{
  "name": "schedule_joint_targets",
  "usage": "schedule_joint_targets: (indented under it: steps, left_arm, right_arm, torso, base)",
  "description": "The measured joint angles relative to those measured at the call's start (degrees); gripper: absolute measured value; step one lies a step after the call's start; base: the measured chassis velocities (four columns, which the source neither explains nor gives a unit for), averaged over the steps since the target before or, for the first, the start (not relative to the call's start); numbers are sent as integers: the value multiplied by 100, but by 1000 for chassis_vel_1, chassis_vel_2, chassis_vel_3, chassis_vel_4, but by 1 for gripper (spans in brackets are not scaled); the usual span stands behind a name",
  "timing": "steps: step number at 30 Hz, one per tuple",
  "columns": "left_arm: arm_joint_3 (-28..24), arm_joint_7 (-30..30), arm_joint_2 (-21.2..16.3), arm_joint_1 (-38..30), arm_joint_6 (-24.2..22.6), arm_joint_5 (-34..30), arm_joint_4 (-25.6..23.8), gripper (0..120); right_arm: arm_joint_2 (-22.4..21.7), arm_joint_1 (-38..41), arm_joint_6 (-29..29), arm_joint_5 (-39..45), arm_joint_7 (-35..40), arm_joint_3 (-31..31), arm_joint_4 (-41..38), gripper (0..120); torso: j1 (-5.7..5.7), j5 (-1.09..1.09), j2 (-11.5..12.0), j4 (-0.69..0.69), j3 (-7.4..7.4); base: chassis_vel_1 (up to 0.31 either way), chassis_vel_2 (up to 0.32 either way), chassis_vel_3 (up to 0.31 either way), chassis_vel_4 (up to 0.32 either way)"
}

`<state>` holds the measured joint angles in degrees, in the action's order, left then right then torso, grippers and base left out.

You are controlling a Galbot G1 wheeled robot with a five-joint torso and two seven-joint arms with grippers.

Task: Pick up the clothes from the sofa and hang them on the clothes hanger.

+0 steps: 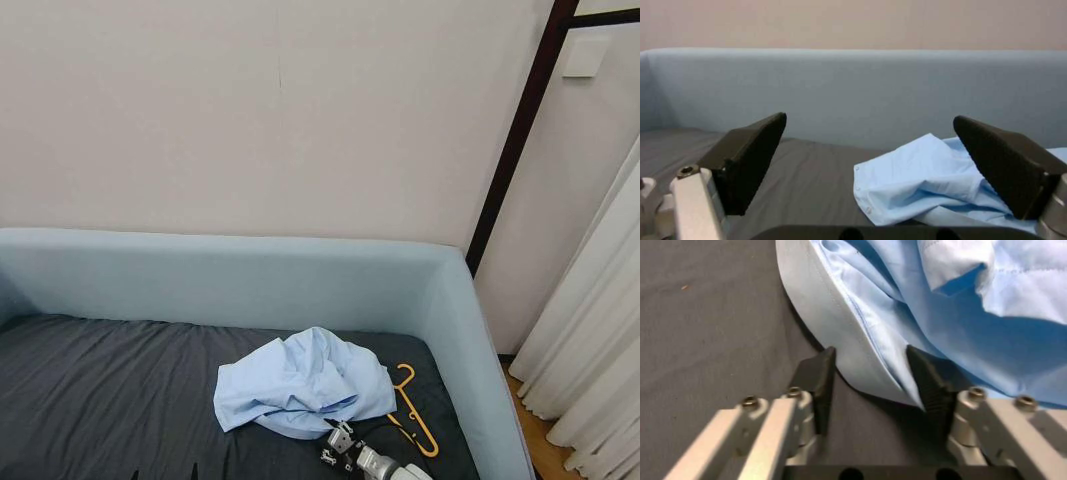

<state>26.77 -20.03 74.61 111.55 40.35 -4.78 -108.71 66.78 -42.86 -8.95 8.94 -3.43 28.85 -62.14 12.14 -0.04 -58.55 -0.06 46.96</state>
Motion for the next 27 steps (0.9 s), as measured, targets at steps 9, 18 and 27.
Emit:
schedule_joint_targets:
  steps: [9, 18, 27]
  left_arm:
    - [1, -6, 3, -37, 2, 2, 8, 99]
    - [-3, -9, -21, -98, 2, -25, 19, 99]
    - [8, -7, -60, -166, 2, -38, -34, 99]
  right_arm:
    - [-108, 106, -53, 373, -87, 216, -180, 12]
    - [-440, 173, 54, 1328, -70, 415, -988, 0]
    - [-1399, 388, 1202, 3518, 645, 183, -3420, 0]
  torso:
    - [0, 0, 0, 0, 0]
    - [0, 1, 0, 0, 0]
    - [0, 1, 0, -1, 0]
  base:
    - [0, 0, 0, 0]
    - [0, 0, 0, 0]
    - [0, 0, 0, 0]
